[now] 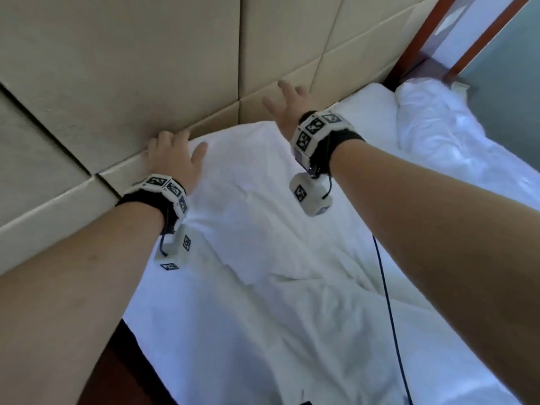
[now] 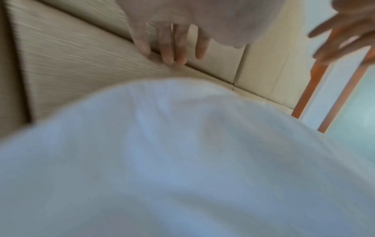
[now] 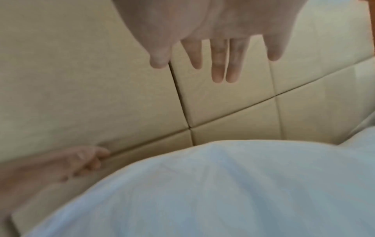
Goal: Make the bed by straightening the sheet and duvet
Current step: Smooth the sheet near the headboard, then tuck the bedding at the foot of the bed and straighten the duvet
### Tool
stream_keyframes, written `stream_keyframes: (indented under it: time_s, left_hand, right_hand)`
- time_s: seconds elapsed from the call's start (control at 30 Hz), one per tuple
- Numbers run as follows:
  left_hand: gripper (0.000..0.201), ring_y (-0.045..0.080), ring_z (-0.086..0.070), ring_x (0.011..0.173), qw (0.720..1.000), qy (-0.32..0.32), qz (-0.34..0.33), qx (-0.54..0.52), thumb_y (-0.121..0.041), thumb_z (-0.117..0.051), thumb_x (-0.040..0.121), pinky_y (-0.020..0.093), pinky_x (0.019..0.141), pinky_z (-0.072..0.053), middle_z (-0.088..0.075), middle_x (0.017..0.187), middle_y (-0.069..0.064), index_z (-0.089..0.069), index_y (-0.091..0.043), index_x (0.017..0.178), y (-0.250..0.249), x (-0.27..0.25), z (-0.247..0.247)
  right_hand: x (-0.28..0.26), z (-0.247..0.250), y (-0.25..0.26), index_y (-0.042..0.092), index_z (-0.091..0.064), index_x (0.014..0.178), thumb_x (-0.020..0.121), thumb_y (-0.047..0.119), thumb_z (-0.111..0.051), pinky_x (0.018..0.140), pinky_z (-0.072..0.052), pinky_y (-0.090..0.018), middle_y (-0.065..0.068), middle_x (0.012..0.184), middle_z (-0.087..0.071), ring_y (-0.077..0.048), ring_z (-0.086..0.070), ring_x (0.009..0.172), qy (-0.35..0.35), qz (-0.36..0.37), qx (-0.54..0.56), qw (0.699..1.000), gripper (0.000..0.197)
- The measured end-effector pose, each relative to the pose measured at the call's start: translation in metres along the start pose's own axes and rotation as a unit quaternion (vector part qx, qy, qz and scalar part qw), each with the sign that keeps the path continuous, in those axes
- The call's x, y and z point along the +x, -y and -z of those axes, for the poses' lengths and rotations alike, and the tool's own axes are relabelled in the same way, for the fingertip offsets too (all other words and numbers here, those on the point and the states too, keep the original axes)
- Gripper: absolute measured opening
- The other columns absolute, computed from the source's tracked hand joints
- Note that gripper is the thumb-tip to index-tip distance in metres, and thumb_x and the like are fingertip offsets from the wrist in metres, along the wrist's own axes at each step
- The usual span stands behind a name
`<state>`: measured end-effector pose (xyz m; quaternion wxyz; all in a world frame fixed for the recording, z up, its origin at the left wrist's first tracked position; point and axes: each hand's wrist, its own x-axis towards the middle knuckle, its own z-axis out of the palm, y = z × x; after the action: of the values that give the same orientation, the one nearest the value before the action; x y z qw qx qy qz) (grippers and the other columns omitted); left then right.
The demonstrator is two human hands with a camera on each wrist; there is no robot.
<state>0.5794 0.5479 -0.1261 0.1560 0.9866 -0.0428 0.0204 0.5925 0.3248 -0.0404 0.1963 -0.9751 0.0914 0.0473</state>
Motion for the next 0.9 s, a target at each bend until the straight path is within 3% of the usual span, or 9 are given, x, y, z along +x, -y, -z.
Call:
stream_keyframes:
  time_s: [0.2, 0.4, 0.57, 0.73, 0.9]
  left_hand:
    - [0.065, 0.034, -0.033, 0.133, 0.994, 0.099, -0.033, 0.029, -0.057, -0.026, 0.095, 0.049, 0.105, -0.032, -0.034, 0.147, 0.013, -0.029, -0.017, 0.146, -0.017, -0.060, 0.013]
    - [0.062, 0.034, -0.032, 0.132, 0.985, 0.099, -0.141, 0.022, -0.054, -0.027, 0.097, 0.049, 0.102, -0.032, -0.033, 0.147, 0.014, -0.027, -0.018, 0.147, -0.126, -0.151, 0.035]
    - [0.062, 0.033, -0.031, 0.133, 0.968, 0.109, -0.225, 0.032, -0.055, -0.028, 0.097, 0.048, 0.104, -0.032, -0.031, 0.149, 0.012, -0.026, -0.020, 0.148, -0.205, -0.264, 0.046]
    - [0.065, 0.034, -0.033, 0.133, 0.932, 0.121, -0.341, 0.013, -0.058, -0.028, 0.095, 0.048, 0.106, -0.032, -0.030, 0.149, 0.013, -0.024, -0.020, 0.148, -0.309, -0.378, 0.077]
    - [0.065, 0.032, -0.037, 0.132, 0.871, 0.117, -0.476, -0.030, -0.059, -0.030, 0.094, 0.045, 0.106, -0.034, -0.033, 0.148, 0.011, -0.027, -0.021, 0.147, -0.422, -0.491, 0.107]
  right_hand:
    - [-0.105, -0.007, -0.072, 0.021, -0.021, 0.149, 0.095, 0.055, -0.034, 0.109, -0.031, -0.044, -0.009, 0.151, -0.025, -0.031, -0.031, 0.135, 0.042, -0.047, -0.040, 0.997, 0.064]
    - [-0.235, 0.020, -0.130, 0.022, -0.024, 0.147, 0.095, 0.055, -0.034, 0.108, -0.032, -0.044, -0.007, 0.151, -0.026, -0.029, -0.032, 0.135, 0.002, -0.084, -0.016, 0.996, 0.062]
    - [-0.383, 0.055, -0.191, 0.022, -0.026, 0.147, 0.095, 0.055, -0.035, 0.109, -0.032, -0.044, -0.008, 0.151, -0.026, -0.029, -0.033, 0.135, -0.059, -0.136, 0.007, 0.989, 0.063]
    - [-0.554, 0.109, -0.256, 0.020, -0.029, 0.146, 0.094, 0.056, -0.037, 0.107, -0.034, -0.046, -0.010, 0.151, -0.028, -0.032, -0.035, 0.134, -0.119, -0.242, 0.004, 0.963, 0.064]
    - [-0.701, 0.158, -0.308, 0.020, -0.030, 0.146, 0.094, 0.056, -0.038, 0.107, -0.035, -0.046, -0.012, 0.151, -0.027, -0.034, -0.034, 0.134, -0.182, -0.342, 0.017, 0.922, 0.064]
